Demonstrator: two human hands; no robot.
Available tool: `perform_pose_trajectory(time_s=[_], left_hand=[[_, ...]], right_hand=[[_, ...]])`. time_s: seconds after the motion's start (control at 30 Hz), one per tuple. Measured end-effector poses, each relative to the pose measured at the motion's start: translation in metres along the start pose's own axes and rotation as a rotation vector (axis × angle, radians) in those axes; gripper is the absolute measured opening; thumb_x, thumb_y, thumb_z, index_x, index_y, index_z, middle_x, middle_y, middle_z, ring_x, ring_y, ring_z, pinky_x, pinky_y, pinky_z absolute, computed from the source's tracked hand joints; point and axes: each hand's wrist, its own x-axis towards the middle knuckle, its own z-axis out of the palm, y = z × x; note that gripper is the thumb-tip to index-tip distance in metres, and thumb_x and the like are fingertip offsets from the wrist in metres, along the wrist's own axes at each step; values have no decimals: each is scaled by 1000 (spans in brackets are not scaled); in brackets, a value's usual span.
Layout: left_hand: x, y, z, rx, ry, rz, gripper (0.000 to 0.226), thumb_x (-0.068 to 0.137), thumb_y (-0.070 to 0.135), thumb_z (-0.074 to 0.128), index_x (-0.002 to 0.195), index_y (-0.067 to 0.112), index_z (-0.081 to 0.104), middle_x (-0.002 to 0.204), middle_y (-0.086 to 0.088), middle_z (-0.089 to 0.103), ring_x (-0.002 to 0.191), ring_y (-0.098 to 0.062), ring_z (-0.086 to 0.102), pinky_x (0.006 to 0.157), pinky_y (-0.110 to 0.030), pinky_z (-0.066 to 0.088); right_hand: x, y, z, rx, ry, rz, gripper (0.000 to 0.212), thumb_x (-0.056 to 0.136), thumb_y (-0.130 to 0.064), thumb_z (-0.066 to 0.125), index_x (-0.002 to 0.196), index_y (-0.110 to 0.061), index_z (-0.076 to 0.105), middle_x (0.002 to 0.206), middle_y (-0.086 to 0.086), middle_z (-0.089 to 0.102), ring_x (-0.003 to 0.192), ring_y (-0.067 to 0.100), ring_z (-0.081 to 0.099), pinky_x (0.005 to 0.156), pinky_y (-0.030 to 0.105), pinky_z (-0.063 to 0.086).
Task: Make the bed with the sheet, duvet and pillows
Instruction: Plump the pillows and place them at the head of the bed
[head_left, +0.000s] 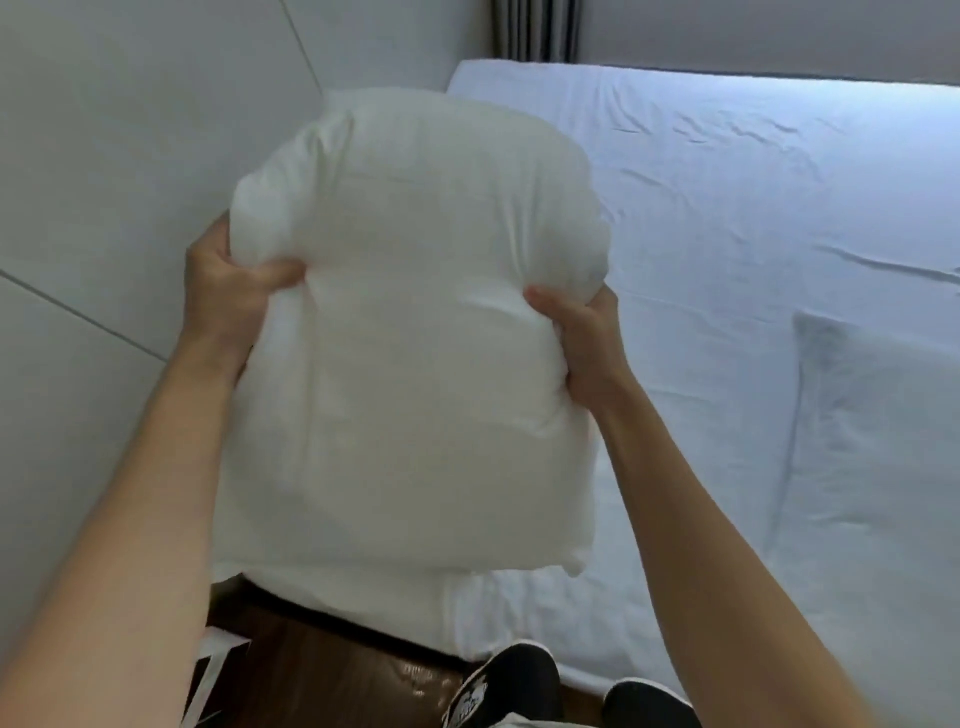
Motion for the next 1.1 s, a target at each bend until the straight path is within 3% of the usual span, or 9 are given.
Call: perform_pose_trajectory(time_s=[0.1,0.17,0.23,0.3,0.43,0.57,0.73,0.97,1.1], left_hand=[[45,-62,-37,251,55,-89,51,75,9,73,123,19,60,121,-5,65,103,-16,60,89,-29,49],[58,-113,-44,557,-20,-336,82,80,19,73,149,14,29,147,-20,38,132,-30,41,108,-38,35],[50,-152,-31,736,-98,-461,91,84,29,69,153,18,11,151,-29,21,139,-39,25,113,-43,26],[29,-174,-4,779,-165,-420,84,87,36,63,153,20,13,149,-30,22,138,-41,26,113,-44,26],[-20,-189,58,871,-334,-363,70,89,38,53,150,24,22,153,-23,15,141,-37,19,115,-42,22],[-65,-185,117,948,-344,-157,63,86,32,58,143,20,35,149,-26,19,138,-40,20,112,-45,23],[-118,-175,202,962,-489,-93,65,91,30,56,149,17,28,155,-23,13,143,-36,12,116,-43,14],[-231,-152,386,884,-845,-82,65,96,35,50,151,21,21,157,-16,14,145,-30,13,117,-39,18],[-298,-140,492,825,-1026,-97,68,96,39,50,152,24,16,158,-13,14,145,-28,13,115,-39,21]], right_hand=[[24,50,44,-193,3,68,57,68,-24,76,121,-11,61,110,4,70,100,20,67,90,39,54],[31,90,54,-601,-55,204,68,76,-36,74,137,-19,49,129,1,60,116,22,58,96,35,46],[28,127,49,-884,-160,350,81,82,-41,69,149,-22,28,145,5,44,129,25,46,99,35,40],[19,145,41,-950,-187,387,84,85,-44,65,152,-22,18,147,9,36,131,27,42,98,36,40],[11,162,14,-1033,-194,415,80,88,-47,61,152,-20,20,149,10,33,133,27,39,101,38,42],[12,159,-38,-1045,-136,427,75,90,-45,59,151,-20,23,149,10,34,134,27,38,100,37,40],[-1,151,-149,-1030,0,477,68,92,-40,57,149,-20,27,149,10,34,135,27,35,99,36,38],[-56,122,-403,-1098,372,612,69,90,-38,61,148,-14,31,146,17,38,134,33,35,105,40,33],[-91,105,-537,-1140,534,677,80,88,-45,62,151,-16,21,151,16,30,137,35,29,106,44,33]])
